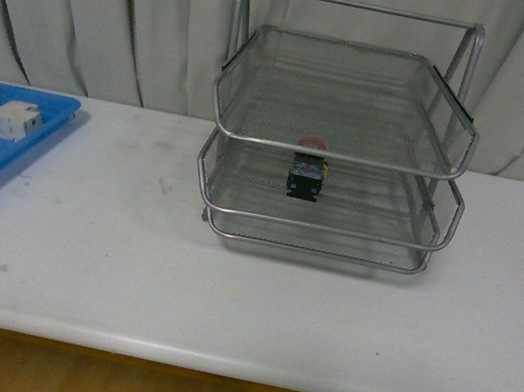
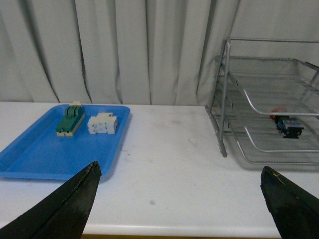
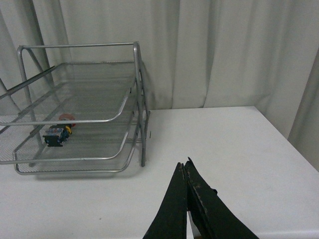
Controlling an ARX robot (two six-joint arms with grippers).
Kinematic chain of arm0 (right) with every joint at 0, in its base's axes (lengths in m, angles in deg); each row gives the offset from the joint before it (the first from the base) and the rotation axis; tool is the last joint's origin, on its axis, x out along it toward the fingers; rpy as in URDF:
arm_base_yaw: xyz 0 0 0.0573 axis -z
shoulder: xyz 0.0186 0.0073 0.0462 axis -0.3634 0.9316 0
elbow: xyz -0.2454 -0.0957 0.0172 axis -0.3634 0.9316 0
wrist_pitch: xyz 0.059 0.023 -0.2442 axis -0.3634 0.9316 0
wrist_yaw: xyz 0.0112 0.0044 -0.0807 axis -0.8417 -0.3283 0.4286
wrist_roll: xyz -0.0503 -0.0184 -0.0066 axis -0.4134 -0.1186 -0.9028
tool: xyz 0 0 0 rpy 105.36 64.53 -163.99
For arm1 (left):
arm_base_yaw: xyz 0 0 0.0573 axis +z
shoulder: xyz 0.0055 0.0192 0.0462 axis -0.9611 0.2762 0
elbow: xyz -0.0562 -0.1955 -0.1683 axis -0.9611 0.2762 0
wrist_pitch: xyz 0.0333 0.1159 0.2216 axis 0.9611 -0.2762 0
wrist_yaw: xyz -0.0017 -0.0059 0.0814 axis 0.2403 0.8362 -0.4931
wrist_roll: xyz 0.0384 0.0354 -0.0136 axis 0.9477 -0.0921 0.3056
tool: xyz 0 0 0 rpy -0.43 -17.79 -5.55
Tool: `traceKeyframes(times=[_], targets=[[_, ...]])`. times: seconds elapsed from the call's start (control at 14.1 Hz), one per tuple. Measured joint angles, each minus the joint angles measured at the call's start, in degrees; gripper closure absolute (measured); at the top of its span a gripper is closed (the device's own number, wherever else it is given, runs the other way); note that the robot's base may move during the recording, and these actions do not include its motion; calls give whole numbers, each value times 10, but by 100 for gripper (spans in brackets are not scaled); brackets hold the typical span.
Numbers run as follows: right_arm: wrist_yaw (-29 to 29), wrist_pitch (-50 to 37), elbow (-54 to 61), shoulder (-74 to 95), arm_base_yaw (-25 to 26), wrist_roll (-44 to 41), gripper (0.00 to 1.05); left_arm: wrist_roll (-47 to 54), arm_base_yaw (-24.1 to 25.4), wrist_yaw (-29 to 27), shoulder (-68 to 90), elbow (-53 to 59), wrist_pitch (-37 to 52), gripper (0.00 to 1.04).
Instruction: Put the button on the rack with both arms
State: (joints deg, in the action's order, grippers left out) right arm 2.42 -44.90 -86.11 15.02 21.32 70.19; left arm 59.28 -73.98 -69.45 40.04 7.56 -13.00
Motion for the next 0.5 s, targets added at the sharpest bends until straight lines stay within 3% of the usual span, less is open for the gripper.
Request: traceKeyframes(times=[0.5], targets=[[0, 77, 0, -78, 0, 0, 103, 0, 0, 0, 0, 0, 0, 7]])
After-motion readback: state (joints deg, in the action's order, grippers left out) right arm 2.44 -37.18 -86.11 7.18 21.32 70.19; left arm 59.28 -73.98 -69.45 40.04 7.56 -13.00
